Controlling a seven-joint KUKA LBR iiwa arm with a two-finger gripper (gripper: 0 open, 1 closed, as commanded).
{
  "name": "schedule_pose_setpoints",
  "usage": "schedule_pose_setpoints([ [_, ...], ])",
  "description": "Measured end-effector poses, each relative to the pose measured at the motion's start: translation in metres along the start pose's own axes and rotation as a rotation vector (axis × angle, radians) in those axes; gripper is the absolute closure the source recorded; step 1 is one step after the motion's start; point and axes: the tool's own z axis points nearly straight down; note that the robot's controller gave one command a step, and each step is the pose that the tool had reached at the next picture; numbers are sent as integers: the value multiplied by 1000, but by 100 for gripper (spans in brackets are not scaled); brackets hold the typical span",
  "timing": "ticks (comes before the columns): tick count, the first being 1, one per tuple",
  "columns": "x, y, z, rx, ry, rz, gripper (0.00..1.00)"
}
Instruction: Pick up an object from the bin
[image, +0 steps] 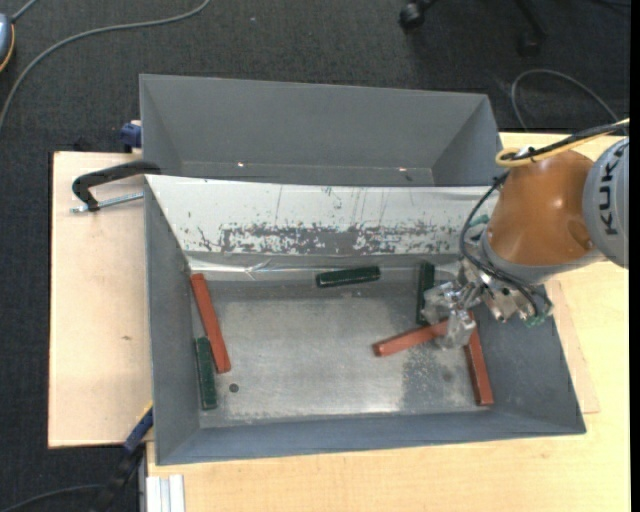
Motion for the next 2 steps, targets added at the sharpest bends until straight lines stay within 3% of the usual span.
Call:
schedule_pose_setpoints([
  [1,13,-9,-148,6,-8,-15,100],
  [2,-17,9,-59,-6,6,-364,100],
])
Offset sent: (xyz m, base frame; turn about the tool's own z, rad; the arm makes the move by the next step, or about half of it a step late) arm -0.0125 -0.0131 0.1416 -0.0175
